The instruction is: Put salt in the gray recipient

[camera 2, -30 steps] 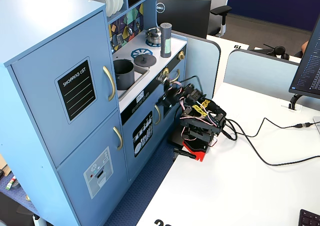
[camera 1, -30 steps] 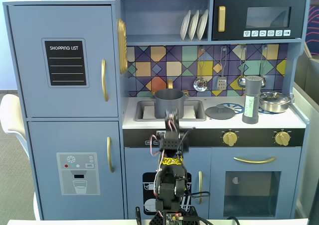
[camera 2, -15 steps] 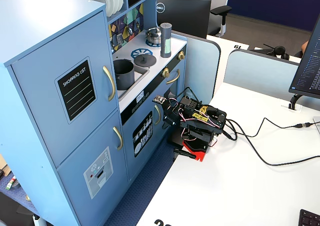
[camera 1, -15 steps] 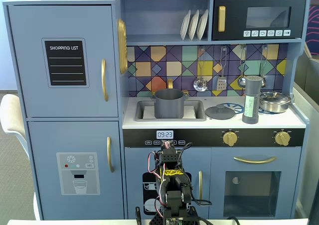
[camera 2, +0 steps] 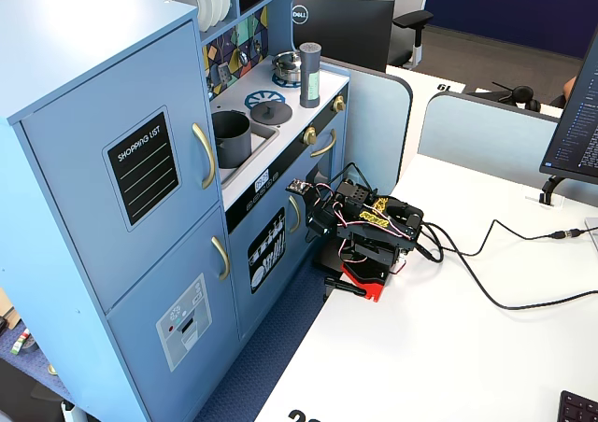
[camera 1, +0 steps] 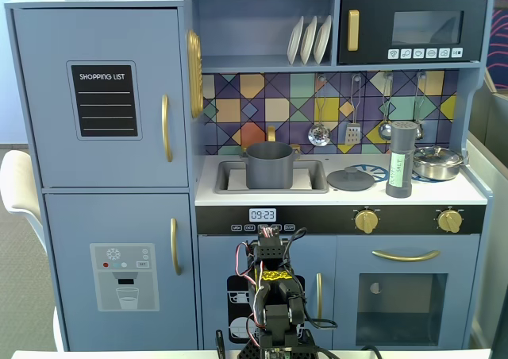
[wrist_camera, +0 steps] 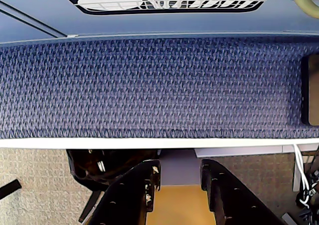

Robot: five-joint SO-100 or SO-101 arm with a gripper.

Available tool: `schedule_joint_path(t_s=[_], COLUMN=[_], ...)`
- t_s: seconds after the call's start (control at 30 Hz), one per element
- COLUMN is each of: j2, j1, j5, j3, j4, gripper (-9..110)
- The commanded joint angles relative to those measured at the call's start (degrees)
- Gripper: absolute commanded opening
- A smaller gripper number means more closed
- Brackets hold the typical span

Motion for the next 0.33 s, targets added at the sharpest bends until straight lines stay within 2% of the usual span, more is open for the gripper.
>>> schedule_joint_path(t_s=[0.0,0.3], j2=[0.4,0.4], j1=[0.8,0.3], j5=[-0.2,-0.2], j3=[-0.1,-0.1], j4=[0.2,0.2], gripper=[1,1])
